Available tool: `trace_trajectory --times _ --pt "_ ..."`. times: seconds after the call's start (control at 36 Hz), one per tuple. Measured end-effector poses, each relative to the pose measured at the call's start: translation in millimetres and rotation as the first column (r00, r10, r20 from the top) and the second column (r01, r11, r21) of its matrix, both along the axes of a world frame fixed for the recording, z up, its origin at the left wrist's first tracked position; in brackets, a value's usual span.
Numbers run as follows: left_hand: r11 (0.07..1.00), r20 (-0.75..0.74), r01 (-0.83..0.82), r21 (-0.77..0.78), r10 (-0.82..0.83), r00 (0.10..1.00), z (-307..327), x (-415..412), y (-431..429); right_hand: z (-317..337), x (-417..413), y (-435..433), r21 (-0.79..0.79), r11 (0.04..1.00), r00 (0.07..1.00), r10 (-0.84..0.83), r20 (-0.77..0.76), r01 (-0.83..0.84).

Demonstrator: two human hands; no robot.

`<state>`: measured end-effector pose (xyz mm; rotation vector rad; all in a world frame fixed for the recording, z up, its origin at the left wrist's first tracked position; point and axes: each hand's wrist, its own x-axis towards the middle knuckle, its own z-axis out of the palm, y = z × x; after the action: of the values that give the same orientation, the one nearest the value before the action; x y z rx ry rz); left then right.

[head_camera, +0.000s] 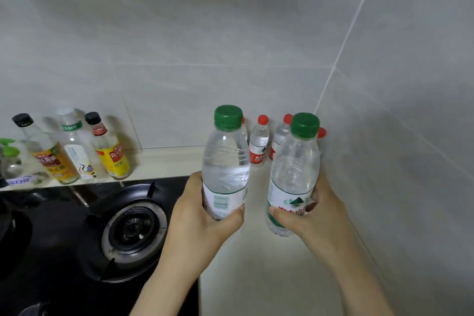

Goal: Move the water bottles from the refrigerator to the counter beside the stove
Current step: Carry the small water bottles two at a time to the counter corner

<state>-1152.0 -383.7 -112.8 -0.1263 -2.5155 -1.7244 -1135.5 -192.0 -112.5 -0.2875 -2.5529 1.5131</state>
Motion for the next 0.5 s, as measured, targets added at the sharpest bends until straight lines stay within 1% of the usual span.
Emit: trace_trajectory --times 0.28,0.5 --pt "1.0 0.051 -0.017 -0.004 0.017 0.999 -18.8 -43.9 20.0 -32.1 -57.4 28.7 0.081 0.997 0.999 0.004 0.038 -0.007" --pt "0.999 0.126 -0.048 -0.015 0.049 0.991 -42.4 -79.9 36.9 -67.0 -105.1 54.3 0.166 0.984 0.991 0.051 0.124 -0.072"
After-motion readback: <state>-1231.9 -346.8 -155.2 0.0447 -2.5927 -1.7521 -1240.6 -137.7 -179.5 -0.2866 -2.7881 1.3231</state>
